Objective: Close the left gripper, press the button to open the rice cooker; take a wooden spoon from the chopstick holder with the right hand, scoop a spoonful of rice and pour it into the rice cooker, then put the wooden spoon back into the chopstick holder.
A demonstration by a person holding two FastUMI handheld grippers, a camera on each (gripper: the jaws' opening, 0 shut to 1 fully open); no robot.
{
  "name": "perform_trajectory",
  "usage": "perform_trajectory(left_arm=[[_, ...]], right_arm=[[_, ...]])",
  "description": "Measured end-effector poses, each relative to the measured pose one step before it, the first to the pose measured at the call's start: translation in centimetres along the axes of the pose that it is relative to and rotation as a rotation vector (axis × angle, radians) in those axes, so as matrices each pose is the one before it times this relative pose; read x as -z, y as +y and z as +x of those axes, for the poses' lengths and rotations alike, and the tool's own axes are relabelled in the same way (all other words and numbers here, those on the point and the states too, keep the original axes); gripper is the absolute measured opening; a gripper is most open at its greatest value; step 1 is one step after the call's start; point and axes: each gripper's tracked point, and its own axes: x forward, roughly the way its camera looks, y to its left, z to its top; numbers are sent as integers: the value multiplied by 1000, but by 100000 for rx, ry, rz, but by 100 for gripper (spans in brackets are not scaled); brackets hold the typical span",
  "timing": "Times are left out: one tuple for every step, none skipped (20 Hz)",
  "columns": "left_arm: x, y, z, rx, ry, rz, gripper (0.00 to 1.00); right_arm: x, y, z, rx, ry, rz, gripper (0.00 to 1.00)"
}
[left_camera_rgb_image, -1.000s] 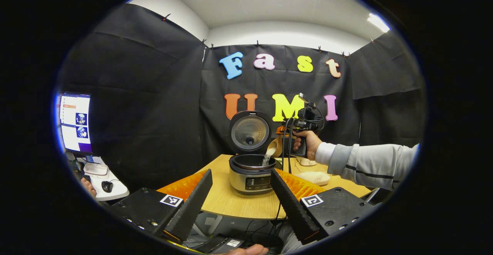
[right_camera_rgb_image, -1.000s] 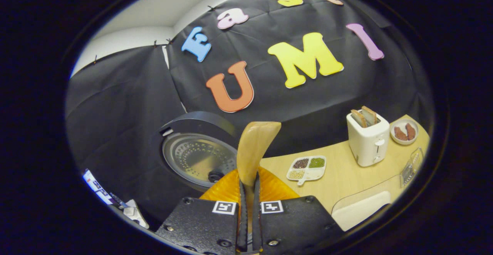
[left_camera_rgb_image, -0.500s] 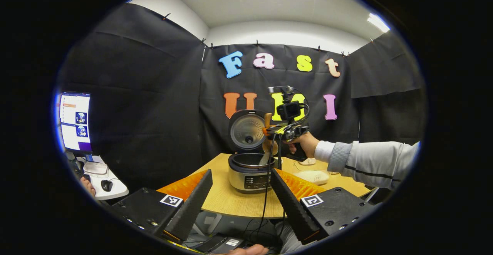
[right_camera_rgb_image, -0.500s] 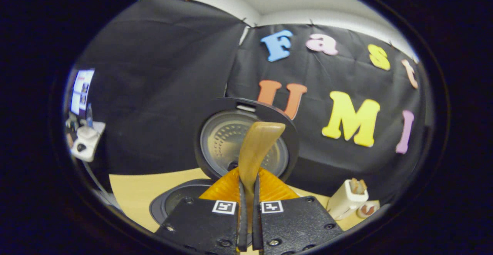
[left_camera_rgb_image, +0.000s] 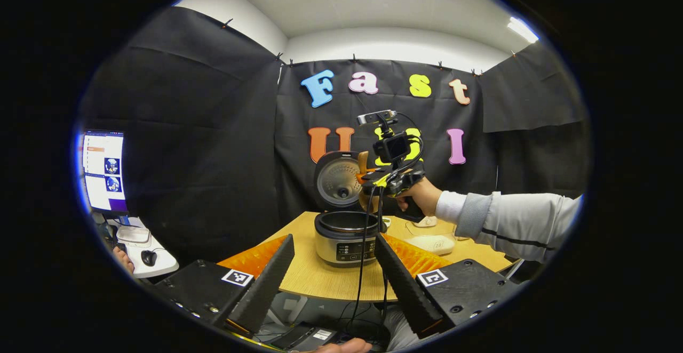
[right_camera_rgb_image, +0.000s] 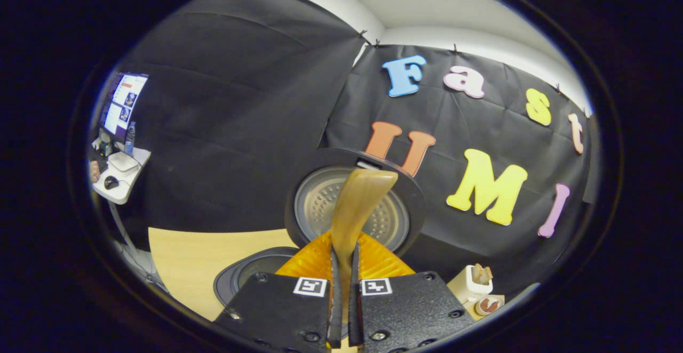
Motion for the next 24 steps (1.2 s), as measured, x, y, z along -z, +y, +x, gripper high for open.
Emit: perform_trajectory(left_arm=[[-164, -102, 24, -287, -72, 384, 96], [-230, -125, -87, -205, -84, 366, 96], [-1, -231, -47, 162, 766, 57, 96], [12, -403, -29, 299, 957, 494, 96], [-453, -248, -106, -334, -1015, 231, 96], [-468, -458, 58, 551, -1276, -53, 96], [-336, -696, -43, 1121, -742, -269, 96], [-264, -498, 99, 894, -1041, -279, 96], [-333, -556, 35, 960, -797, -10, 96], [-250, -608, 139, 723, -770, 202, 96], [-270, -383, 166, 369, -553, 283, 96], [-198, -356, 139, 268, -302, 276, 96], [-180, -401, 147, 226, -188, 333, 96], [-98, -424, 123, 423, -307, 475, 96], [-118, -374, 77, 545, -312, 504, 96], [-25, -381, 155, 462, -204, 305, 96], [49, -346, 126, 331, -213, -29, 96], [38, -282, 264, 493, -37, -81, 96], [-69, -302, 137, 297, -253, -148, 96], [-81, -224, 183, 246, -323, -199, 96], [-81, -278, 219, 387, -356, -189, 96], [-227, -321, 330, 696, -427, -78, 96], [-121, -309, 384, 667, -313, -4, 96], [117, -167, 213, 402, -174, -7, 96]], right_arm=[[-292, -1429, -275, 1718, -133, 1560, 11], [-555, -1850, -361, 2663, -399, 1725, 11], [-460, -1867, -378, 2647, -504, 1840, 10], [-198, -1746, -364, 2261, -14, 1948, 10], [-196, -1850, -411, 2705, 102, 2401, 10], [-109, -1760, -399, 2354, 301, 2222, 10], [-64, -1862, -299, 1905, 233, 1490, 10], [-85, -1858, -428, 2338, 108, 929, 10], [-144, -1978, -396, 2223, -270, 147, 10], [-33, -2034, -453, 2601, -295, 218, 10], [157, -2144, -461, 2874, 144, 637, 10], [293, -2075, -225, 2832, 502, 1799, 10], [158, -1980, -261, 2508, 653, 2380, 10], [-64, -1899, -16, 2169, 30, 2422, 10], [8, -1848, -193, 2225, 323, 1556, 10], [83, -1921, -262, 2511, 254, 168, 10], [236, -1891, -142, 2370, 370, -433, 10], [250, -1747, -60, 2046, 159, -525, 10], [364, -1582, -95, 1801, 61, -57, 10], [689, -1381, -43, 1573, 622, 450, 10], [809, -1154, 62, 1216, 772, -29, 10], [766, -1190, 188, 1218, 830, -118, 10], [903, -1156, 337, 1476, 1004, 363, 10], [1063, -888, 301, 1116, 1644, 397, 10]])
